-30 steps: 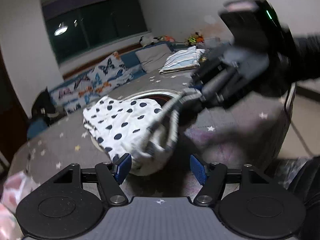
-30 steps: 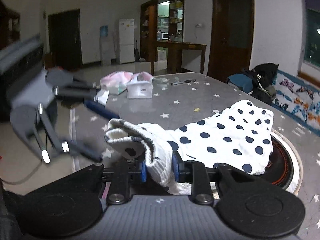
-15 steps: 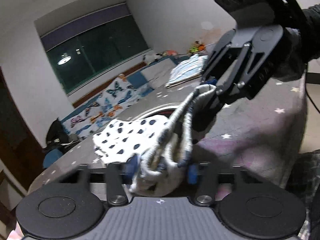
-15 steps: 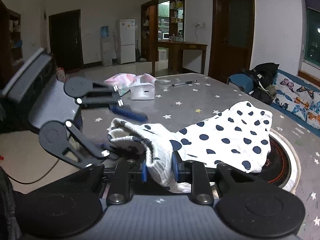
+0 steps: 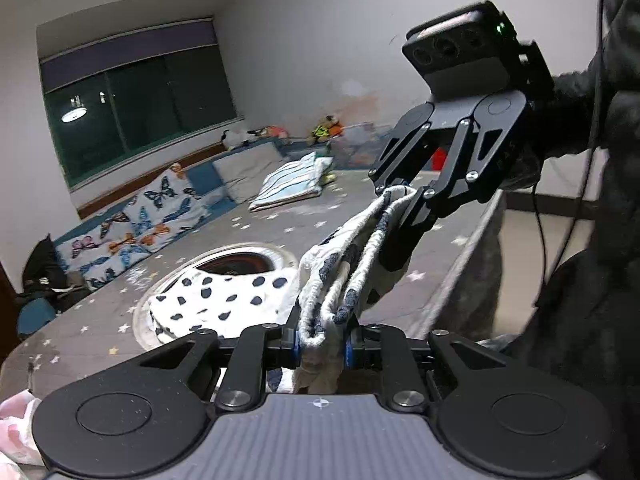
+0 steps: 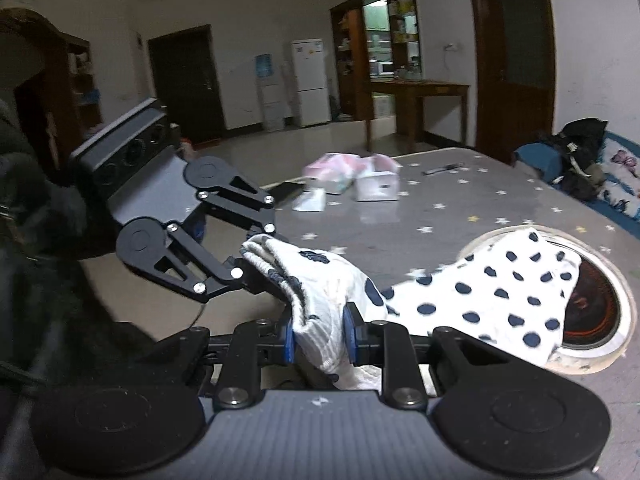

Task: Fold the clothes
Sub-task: 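Lift the waistband with both tools and fold it over toward the hems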

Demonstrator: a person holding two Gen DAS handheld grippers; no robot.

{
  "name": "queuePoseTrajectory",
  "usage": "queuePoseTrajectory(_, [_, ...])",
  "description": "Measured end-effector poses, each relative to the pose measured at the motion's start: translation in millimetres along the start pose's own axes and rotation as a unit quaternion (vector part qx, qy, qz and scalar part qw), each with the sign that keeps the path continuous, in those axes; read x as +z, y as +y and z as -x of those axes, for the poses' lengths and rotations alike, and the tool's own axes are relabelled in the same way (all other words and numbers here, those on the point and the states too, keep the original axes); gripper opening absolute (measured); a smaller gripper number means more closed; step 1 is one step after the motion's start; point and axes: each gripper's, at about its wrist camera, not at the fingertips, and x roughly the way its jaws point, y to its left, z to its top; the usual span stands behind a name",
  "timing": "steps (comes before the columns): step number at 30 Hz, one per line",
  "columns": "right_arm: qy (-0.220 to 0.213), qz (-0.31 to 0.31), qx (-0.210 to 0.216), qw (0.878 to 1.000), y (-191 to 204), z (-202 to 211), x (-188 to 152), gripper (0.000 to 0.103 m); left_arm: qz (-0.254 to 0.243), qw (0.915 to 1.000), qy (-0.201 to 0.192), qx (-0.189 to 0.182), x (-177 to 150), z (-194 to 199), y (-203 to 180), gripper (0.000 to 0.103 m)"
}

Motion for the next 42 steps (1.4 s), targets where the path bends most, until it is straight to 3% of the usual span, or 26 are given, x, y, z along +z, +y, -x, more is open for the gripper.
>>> queuePoseTrajectory(9, [-0.028, -0.026, -0.03, 0.999, -27, 0, 26, 0.022, 0.072, 0.9973, -0.011, 0.012, 18, -37, 61, 0.021])
queuePoseTrajectory(22, [-0.028, -0.128, -0.056, 0.99, -177, -54, 58, 0.021, 0.162, 0.985, 0.056, 0.013, 31, -152, 178, 0.022])
queuePoseTrajectory(32, [-0.009, -0.203, -0.079, 0.976, -267, -111, 49, 0.021, 0.224, 0.9669, 0.119, 0.027, 7, -219, 230, 0.026])
queuePoseTrajectory(42, [-0.016, -0.271, -0.116, 0.956, -313, -145, 19, 0.019, 0.277, 0.9509, 0.127, 0.055, -14, -242, 253, 0.031])
